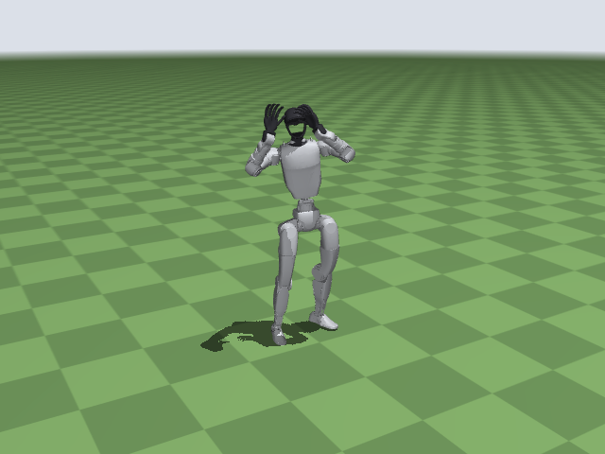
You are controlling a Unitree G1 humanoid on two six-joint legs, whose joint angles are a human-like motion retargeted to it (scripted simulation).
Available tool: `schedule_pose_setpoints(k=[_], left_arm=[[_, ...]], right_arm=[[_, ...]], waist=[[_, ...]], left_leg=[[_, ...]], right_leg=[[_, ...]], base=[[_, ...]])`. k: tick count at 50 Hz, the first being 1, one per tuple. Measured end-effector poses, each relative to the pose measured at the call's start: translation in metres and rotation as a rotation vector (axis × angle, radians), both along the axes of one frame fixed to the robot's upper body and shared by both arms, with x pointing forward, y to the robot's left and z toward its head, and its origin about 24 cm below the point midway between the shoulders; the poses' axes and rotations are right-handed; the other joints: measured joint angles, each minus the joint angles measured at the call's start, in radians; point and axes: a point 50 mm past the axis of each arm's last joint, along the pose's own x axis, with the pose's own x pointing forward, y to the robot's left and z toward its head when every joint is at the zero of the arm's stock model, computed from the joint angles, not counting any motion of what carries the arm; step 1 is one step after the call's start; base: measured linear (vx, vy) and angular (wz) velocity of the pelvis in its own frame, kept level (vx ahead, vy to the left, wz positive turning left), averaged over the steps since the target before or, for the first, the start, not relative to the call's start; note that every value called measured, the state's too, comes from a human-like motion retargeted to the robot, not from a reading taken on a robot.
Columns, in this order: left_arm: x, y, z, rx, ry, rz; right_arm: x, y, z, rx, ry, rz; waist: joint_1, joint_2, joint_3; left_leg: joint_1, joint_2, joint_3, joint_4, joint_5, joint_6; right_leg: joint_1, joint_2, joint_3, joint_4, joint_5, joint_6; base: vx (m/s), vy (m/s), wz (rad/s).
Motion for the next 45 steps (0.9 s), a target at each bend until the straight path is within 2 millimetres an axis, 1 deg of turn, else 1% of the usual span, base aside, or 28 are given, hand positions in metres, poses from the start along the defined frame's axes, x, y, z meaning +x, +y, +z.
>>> schedule_pose_setpoints(k=[2, 3, 5, 8, 10, 11, 13, 15, 16, 18, 20, 21, 23, 24, 27, 29, 30, 31, 32, 33, 34, 35, 36, 37, 40, 42, 43, 45], left_arm=[[-0.01, 0.006, -0.004, 0.023, -0.034, 0.021], [-0.012, 0.005, -0.002, 0.03, -0.046, 0.037], [-0.013, -0.001, 0.011, 0.034, -0.057, 0.087], [0.003, -0.025, 0.051, 0.009, -0.019, 0.173], [0.018, -0.042, 0.077, -0.016, 0.051, 0.222], [0.028, -0.045, 0.085, -0.032, 0.108, 0.238], [0.045, -0.049, 0.098, -0.07, 0.222, 0.25], [0.057, -0.048, 0.102, -0.105, 0.321, 0.213], [0.058, -0.046, 0.101, -0.113, 0.349, 0.166], [0.056, -0.042, 0.094, -0.114, 0.373, 0.061], [0.048, -0.029, 0.076, -0.096, 0.355, -0.049], [0.045, -0.021, 0.06, -0.084, 0.345, -0.091], [0.035, -0.004, 0.025, -0.069, 0.321, -0.164], [0.032, 0.009, 0.006, -0.075, 0.319, -0.17], [0.023, 0.056, -0.054, -0.138, 0.356, -0.087], [0.016, 0.08, -0.083, -0.205, 0.414, -0.04], [0.012, 0.09, -0.094, -0.238, 0.449, -0.018], [0.011, 0.097, -0.098, -0.257, 0.466, 0.004], [0.01, 0.103, -0.1, -0.271, 0.471, 0.027], [0.009, 0.105, -0.095, -0.275, 0.452, 0.051], [0.008, 0.099, -0.082, -0.234, 0.609, -0.374], [0.006, 0.09, -0.067, -0.075, 0.716, -1.057], [0.018, 0.091, -0.05, -0.189, 0.552, -0.318], [0.026, 0.096, -0.032, -0.259, 0.289, 0.158], [0.05, 0.075, 0.023, -0.311, 0.196, 0.271], [0.069, 0.066, 0.053, -0.335, 0.23, 0.329], [0.078, 0.064, 0.065, -0.342, 0.261, 0.362], [0.092, 0.061, 0.078, -0.337, 0.328, 0.425]], right_arm=[[-0.016, 0.008, -0.016, -0.09, 0.002, 0.059], [-0.022, 0.011, -0.021, -0.119, 0.001, 0.081], [-0.032, 0.018, -0.022, -0.144, -0.019, 0.101], [-0.037, 0.023, 0.004, -0.078, -0.107, 0.056], [-0.032, 0.026, 0.032, 0.002, -0.158, 0.018], [-0.026, 0.028, 0.043, 0.036, -0.149, 0.015], [-0.013, 0.036, 0.063, 0.084, -0.088, 0.029], [0.004, 0.045, 0.075, 0.101, 0.031, 0.074], [0.011, 0.05, 0.076, 0.099, 0.092, 0.108], [0.022, 0.057, 0.074, 0.084, 0.184, 0.169], [0.026, 0.062, 0.062, 0.038, 0.221, 0.205], [0.025, 0.061, 0.051, 0.008, 0.218, 0.209], [0.019, 0.056, 0.026, -0.049, 0.198, 0.191], [0.015, 0.051, 0.01, -0.071, 0.199, 0.192], [0.001, 0.026, -0.048, -0.096, 0.255, 0.276], [-0.011, 0.011, -0.077, -0.089, 0.291, 0.322], [-0.017, 0.005, -0.088, -0.082, 0.305, 0.332], [-0.02, 0.003, -0.091, -0.077, 0.297, 0.321], [-0.024, 0.0, -0.092, -0.075, 0.281, 0.301], [-0.026, 0.0, -0.088, -0.08, 0.248, 0.265], [-0.02, 0.001, -0.077, -0.055, 0.211, 0.184], [-0.012, 0.002, -0.061, -0.012, 0.162, 0.078], [-0.014, 0.005, -0.049, -0.048, 0.089, 0.059], [-0.013, 0.008, -0.035, -0.065, 0.032, 0.026], [0.018, 0.013, 0.013, 0.012, -0.008, -0.165], [0.044, 0.014, 0.038, 0.081, 0.044, -0.242], [0.056, 0.014, 0.046, 0.111, 0.085, -0.262], [0.075, 0.013, 0.053, 0.151, 0.169, -0.282]], waist=[[-0.005, -0.002, 0.004], [-0.003, -0.002, -0.003], [0.007, -0.002, -0.029], [0.032, -0.012, -0.077], [0.048, -0.022, -0.102], [0.055, -0.026, -0.112], [0.069, -0.03, -0.126], [0.078, -0.035, -0.13], [0.079, -0.037, -0.126], [0.078, -0.045, -0.114], [0.07, -0.051, -0.093], [0.068, -0.053, -0.082], [0.072, -0.058, -0.05], [0.075, -0.062, -0.034], [0.079, -0.08, -0.01], [0.098, -0.092, 0.003], [0.108, -0.097, 0.003], [0.121, -0.102, -0.004], [0.136, -0.107, -0.011], [0.153, -0.113, -0.02], [0.176, -0.123, -0.027], [0.202, -0.135, -0.033], [0.202, -0.132, -0.051], [0.204, -0.131, -0.068], [0.221, -0.143, -0.104], [0.227, -0.146, -0.11], [0.229, -0.148, -0.109], [0.234, -0.152, -0.11]], left_leg=[[-0.001, 0.004, -0.008, 0.005, -0.001, 0.001], [-0.002, 0.006, -0.012, 0.006, 0.0, 0.002], [-0.006, 0.01, -0.019, 0.006, 0.002, 0.002], [-0.018, 0.014, -0.026, -0.002, 0.01, -0.004], [-0.022, 0.018, -0.025, -0.011, 0.017, -0.013], [-0.022, 0.022, -0.023, -0.015, 0.02, -0.018], [-0.02, 0.026, -0.02, -0.024, 0.025, -0.023], [-0.017, 0.026, -0.019, -0.028, 0.027, -0.025], [-0.015, 0.025, -0.021, -0.027, 0.026, -0.024], [-0.012, 0.021, -0.026, -0.023, 0.024, -0.021], [-0.005, 0.016, -0.036, -0.015, 0.018, -0.016], [-0.002, 0.017, -0.041, -0.011, 0.017, -0.015], [0.0, 0.018, -0.051, -0.003, 0.014, -0.009], [0.001, 0.018, -0.056, -0.001, 0.013, -0.007], [0.003, 0.017, -0.073, 0.002, 0.01, -0.002], [-0.004, 0.016, -0.084, 0.003, 0.009, 0.0], [-0.009, 0.016, -0.09, 0.004, 0.008, 0.0], [-0.014, 0.015, -0.095, 0.003, 0.009, 0.0], [-0.019, 0.015, -0.1, 0.002, 0.01, 0.001], [-0.025, 0.014, -0.105, 0.0, 0.011, 0.003], [-0.029, 0.012, -0.109, -0.004, 0.014, 0.005], [-0.033, 0.009, -0.113, -0.008, 0.017, 0.006], [-0.039, 0.01, -0.121, -0.007, 0.018, 0.003], [-0.044, 0.01, -0.128, -0.007, 0.02, 0.0], [-0.05, 0.007, -0.143, -0.017, 0.031, -0.014], [-0.049, 0.007, -0.15, -0.024, 0.036, -0.024], [-0.048, 0.006, -0.153, -0.027, 0.038, -0.028], [-0.047, 0.006, -0.159, -0.029, 0.041, -0.032]], right_leg=[[0.003, 0.002, -0.008, 0.005, -0.004, -0.003], [0.004, 0.003, -0.012, 0.006, -0.005, -0.004], [0.003, 0.005, -0.02, 0.006, -0.004, -0.002], [-0.005, 0.008, -0.032, 0.003, 0.0, 0.008], [-0.009, 0.015, -0.037, -0.004, 0.004, 0.013], [-0.009, 0.02, -0.038, -0.009, 0.007, 0.013], [-0.008, 0.027, -0.039, -0.018, 0.01, 0.013], [-0.004, 0.029, -0.04, -0.026, 0.012, 0.013], [0.0, 0.027, -0.041, -0.027, 0.012, 0.013], [0.009, 0.021, -0.044, -0.028, 0.011, 0.013], [0.022, 0.012, -0.051, -0.021, 0.005, 0.013], [0.028, 0.011, -0.055, -0.018, 0.002, 0.01], [0.035, 0.009, -0.062, -0.012, 0.0, 0.006], [0.039, 0.008, -0.066, -0.009, -0.001, 0.004], [0.048, 0.004, -0.079, -0.003, -0.011, -0.003], [0.048, 0.002, -0.089, -0.005, -0.012, -0.002], [0.048, 0.001, -0.094, -0.008, -0.012, 0.0], [0.048, 0.001, -0.099, -0.013, -0.01, 0.0], [0.048, 0.0, -0.105, -0.019, -0.008, 0.001], [0.048, 0.0, -0.11, -0.026, -0.005, -0.001], [0.046, -0.002, -0.115, -0.029, -0.004, -0.003], [0.043, -0.004, -0.12, -0.03, -0.005, -0.005], [0.045, -0.004, -0.128, -0.036, -0.001, -0.002], [0.047, -0.005, -0.137, -0.041, 0.003, 0.001], [0.051, -0.007, -0.157, -0.05, 0.008, 0.005], [0.055, -0.008, -0.168, -0.051, 0.008, 0.007], [0.057, -0.009, -0.173, -0.051, 0.008, 0.008], [0.06, -0.01, -0.181, -0.05, 0.008, 0.009]], base=[[0.02, -0.06, 0.2], [0.02, -0.06, 0.19], [0.02, -0.05, 0.18], [0.01, -0.01, 0.06], [0.0, -0.03, 0.0], [0.0, -0.06, -0.03], [0.0, -0.03, -0.02], [0.0, 0.0, 0.0], [0.0, 0.0, 0.0], [0.0, 0.0, 0.0], [-0.02, 0.03, 0.21], [-0.03, 0.01, 0.22], [-0.04, 0.0, 0.2], [-0.04, -0.01, 0.21], [-0.01, -0.01, 0.25], [-0.02, 0.0, 0.26], [-0.02, 0.0, 0.27], [-0.02, 0.01, 0.27], [-0.02, 0.01, 0.28], [-0.04, 0.02, 0.26], [-0.05, 0.03, 0.22], [-0.04, 0.02, 0.3], [-0.03, 0.02, 0.38], [-0.02, 0.02, 0.45], [-0.03, 0.03, 0.34], [-0.03, 0.03, 0.25], [-0.03, 0.03, 0.21], [-0.01, 0.01, 0.09]])
